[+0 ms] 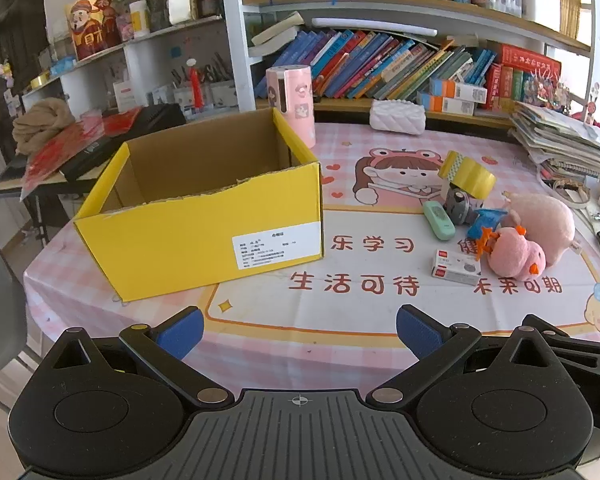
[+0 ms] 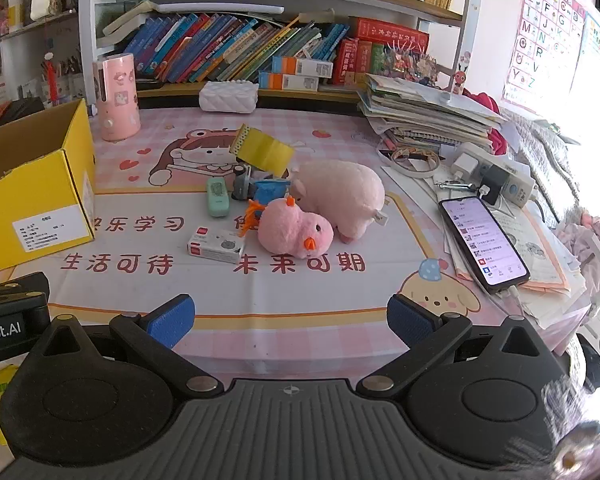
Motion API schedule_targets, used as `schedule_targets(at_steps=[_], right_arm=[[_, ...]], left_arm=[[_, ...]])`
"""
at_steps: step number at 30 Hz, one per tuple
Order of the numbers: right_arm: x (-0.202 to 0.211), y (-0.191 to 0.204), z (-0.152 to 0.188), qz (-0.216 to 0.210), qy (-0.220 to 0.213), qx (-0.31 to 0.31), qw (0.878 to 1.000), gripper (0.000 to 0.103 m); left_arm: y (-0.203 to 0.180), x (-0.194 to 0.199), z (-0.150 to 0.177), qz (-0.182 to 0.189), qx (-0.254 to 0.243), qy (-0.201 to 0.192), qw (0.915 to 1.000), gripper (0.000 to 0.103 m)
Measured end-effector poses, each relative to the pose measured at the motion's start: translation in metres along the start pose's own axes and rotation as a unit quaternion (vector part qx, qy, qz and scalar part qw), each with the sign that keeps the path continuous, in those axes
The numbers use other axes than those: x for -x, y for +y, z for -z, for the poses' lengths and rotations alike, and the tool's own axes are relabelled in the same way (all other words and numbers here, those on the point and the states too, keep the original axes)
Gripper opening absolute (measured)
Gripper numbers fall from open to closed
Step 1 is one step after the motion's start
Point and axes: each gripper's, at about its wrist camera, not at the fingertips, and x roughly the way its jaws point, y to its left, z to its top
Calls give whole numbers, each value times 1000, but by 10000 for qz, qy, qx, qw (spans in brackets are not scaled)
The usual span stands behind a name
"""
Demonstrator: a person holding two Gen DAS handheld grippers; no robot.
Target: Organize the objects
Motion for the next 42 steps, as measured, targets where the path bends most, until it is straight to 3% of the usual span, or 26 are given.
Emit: schedule_targets(at_steps=[42], right_arm=[[8, 7, -1, 15, -54, 42, 10000, 103]], left_arm=[[7, -2, 0, 62, 71, 50, 9999, 103]])
